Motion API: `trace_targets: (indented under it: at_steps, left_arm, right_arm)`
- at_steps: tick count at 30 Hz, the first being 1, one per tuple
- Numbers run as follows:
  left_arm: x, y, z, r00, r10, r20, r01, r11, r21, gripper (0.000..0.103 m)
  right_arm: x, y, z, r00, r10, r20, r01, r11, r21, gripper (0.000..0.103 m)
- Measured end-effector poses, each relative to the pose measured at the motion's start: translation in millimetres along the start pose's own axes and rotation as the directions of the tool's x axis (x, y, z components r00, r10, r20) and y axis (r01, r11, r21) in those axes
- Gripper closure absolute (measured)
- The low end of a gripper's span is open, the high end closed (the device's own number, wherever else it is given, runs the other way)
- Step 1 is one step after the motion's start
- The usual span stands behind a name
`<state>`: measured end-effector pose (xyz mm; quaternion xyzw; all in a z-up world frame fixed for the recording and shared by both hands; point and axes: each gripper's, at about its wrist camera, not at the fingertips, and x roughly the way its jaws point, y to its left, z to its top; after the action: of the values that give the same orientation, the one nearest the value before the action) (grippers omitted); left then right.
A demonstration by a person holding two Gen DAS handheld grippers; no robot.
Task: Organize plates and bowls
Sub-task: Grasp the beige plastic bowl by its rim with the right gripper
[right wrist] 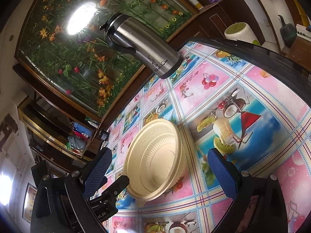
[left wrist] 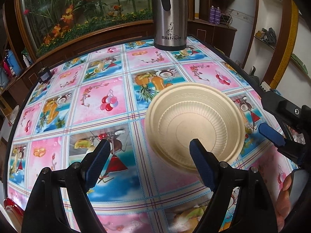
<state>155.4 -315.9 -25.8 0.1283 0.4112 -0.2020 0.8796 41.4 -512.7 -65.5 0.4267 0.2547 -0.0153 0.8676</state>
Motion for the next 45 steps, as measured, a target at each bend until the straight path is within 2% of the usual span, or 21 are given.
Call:
trace_targets:
  at_steps: [8,22,45]
  left_arm:
    - [7,3,-2,0.999,-0.036,-0.014,0.035,0.999,-0.020,0.019]
    - [17,3,-7,0.998,-0.055,-0.037,0.054,0.998,-0.012,0.019]
    - [20,0,-11,0.997,-0.061,-0.056,0.061,0.998,0.005,0.019]
  right_arm:
    - [3,1,-1,1.000,-0.024,0.000,0.024,1.000,-0.016,0.002]
    - [5,2,-1,0.999,-0.033,0.001,0.033,0.999,-0.038,0.002]
    - [6,8,-2,1.000,0.021,-0.010,-0.022,0.997,-0.070,0.004]
